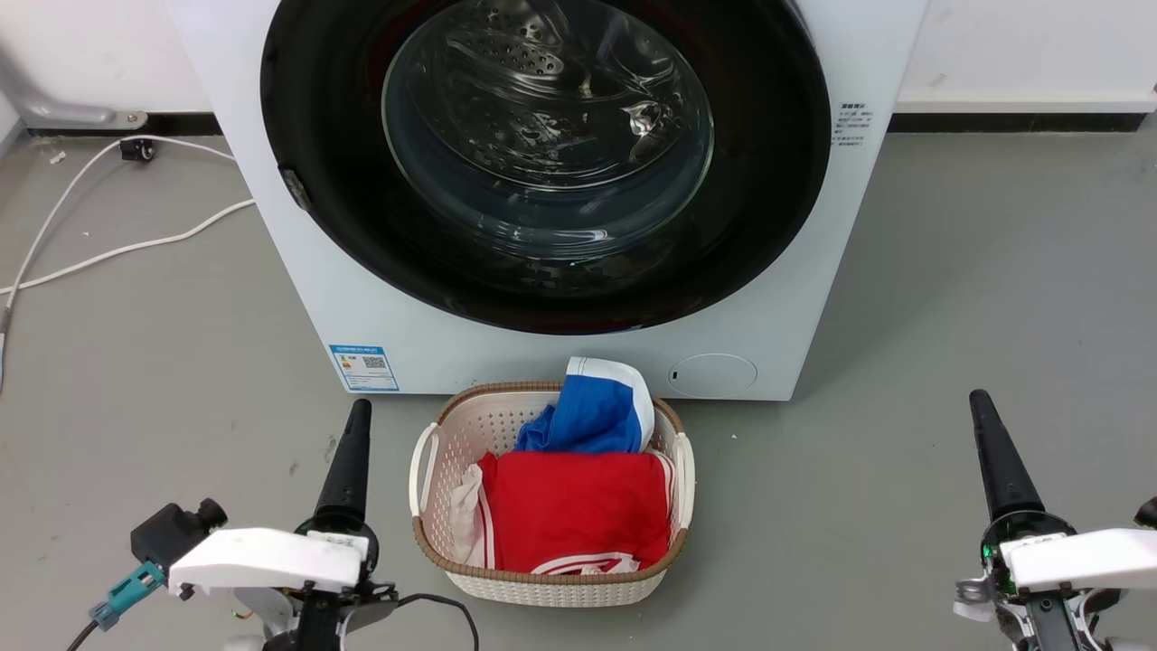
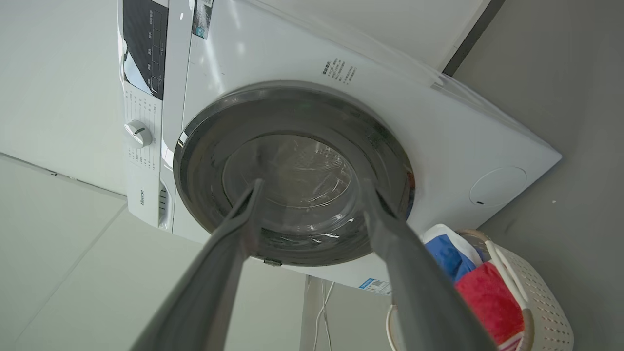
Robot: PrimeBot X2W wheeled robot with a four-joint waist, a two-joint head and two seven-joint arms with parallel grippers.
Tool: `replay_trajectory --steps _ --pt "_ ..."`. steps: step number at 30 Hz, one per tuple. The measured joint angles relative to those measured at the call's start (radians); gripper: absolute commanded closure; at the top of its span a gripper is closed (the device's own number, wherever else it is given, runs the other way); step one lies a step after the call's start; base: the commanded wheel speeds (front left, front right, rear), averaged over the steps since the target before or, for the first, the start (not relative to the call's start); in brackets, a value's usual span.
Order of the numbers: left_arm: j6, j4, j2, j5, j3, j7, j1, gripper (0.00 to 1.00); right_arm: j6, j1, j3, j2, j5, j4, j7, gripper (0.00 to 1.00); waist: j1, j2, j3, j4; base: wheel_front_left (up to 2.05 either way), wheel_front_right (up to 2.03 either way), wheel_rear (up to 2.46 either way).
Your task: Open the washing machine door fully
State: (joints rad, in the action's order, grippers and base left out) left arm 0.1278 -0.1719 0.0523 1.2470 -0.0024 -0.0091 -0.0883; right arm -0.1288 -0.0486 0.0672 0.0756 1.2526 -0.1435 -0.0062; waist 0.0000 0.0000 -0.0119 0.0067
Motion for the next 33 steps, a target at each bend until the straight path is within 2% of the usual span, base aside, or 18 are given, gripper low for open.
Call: replay_trajectory --steps 14,25,33 --pt "0.0 0.004 0.016 -0.3 -0.04 -0.05 -0.01 0.0 0.0 0.019 0.005 0.001 -0.331 0.043 -0.006 0.0 0.0 0.0 0.001 -0.002 0.0 0.0 0.0" --pt "-0.024 0.018 0.038 -0.507 -0.066 -0.084 -0.01 0.0 0.0 0.039 -0.001 0.012 -0.535 0.089 -0.001 0.0 0.0 0.0 0.007 -0.002 0.0 0.0 0.0" --pt "-0.058 0.025 0.059 -0.639 -0.094 -0.109 -0.01 0.0 0.0 0.053 0.001 0.011 -0.66 0.126 -0.001 0.0 0.0 0.0 0.01 0.0 0.0 0.0 0.0"
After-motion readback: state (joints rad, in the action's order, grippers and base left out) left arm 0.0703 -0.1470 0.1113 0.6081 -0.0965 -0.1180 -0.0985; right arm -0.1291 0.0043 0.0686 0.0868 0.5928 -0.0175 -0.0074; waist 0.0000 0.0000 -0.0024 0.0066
